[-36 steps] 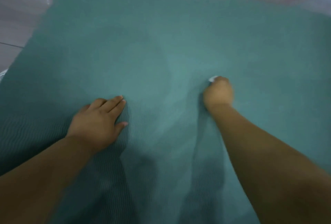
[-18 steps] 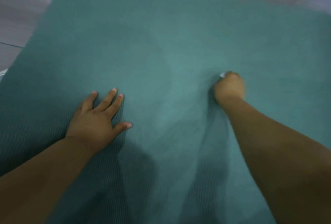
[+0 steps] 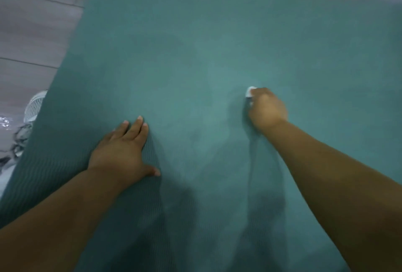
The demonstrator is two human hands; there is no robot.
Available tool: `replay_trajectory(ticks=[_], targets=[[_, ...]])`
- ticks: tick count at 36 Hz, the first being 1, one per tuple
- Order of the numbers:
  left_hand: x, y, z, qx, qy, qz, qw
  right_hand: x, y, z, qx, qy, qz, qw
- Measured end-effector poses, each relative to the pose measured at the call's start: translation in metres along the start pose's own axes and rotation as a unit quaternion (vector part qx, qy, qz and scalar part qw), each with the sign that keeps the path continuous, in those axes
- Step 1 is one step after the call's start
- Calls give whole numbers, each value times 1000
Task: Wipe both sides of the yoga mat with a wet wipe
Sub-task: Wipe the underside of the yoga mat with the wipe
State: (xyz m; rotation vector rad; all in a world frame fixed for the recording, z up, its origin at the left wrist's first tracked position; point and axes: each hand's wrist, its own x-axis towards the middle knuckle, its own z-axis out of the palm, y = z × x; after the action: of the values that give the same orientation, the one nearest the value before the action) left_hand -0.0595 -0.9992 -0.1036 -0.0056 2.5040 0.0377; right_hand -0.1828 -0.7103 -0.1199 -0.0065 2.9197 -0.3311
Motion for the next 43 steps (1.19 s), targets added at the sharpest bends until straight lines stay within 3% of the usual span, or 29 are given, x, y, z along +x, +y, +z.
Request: replay_trajectory(ticks=[2, 4, 7, 10, 13, 15, 18, 21, 23, 25, 29, 32, 34, 38, 41, 43], targets=[[3, 1, 0, -6, 0, 3, 1000, 0, 0, 4, 29, 26, 88, 995], [4, 0, 1, -10, -4, 4, 1000, -12, -26, 18, 52, 44, 99, 993], [4, -1, 1, -13, -4, 8, 1000, -57, -83, 48, 58, -12, -75, 995], [3, -2, 1, -14, 7, 11, 1000, -109, -114, 63, 33, -94, -298, 949], [2, -2, 1, -17, 13, 11, 1000, -121, -87, 54, 24, -89, -363, 927], [2, -2, 1, -16, 16, 13, 1000, -104, -55, 43, -12, -41, -310, 950], [2, -2, 1, -20, 15, 16, 1000, -85, -1, 23, -27, -28, -80, 996], [2, -1, 1, -24, 12, 15, 1000, -96, 7, 21, 17, 22, 88, 996], [1, 0, 0, -21, 13, 13, 1000, -112, -14, 33, 62, 42, 148, 986], [0, 1, -1, -22, 12, 9, 1000, -141, -51, 50, 103, 15, 115, 988], [-7, 6, 2, -32, 11, 2, 999, -213, -111, 77, 83, -74, -172, 979], [-20, 10, 7, -15, -5, 9, 1000, -224, -93, 71, 61, -116, -282, 950], [-30, 10, 8, 6, -17, 13, 1000, -212, -64, 56, 37, -107, -242, 964], [-52, 17, 13, 51, -37, 13, 998, -201, 1, 29, 8, -82, 0, 997], [-69, 27, 23, 71, -49, 7, 996, -207, 14, 25, 34, -58, 149, 987], [-79, 32, 31, 69, -50, 6, 996, -216, -3, 34, 55, -50, 183, 980]])
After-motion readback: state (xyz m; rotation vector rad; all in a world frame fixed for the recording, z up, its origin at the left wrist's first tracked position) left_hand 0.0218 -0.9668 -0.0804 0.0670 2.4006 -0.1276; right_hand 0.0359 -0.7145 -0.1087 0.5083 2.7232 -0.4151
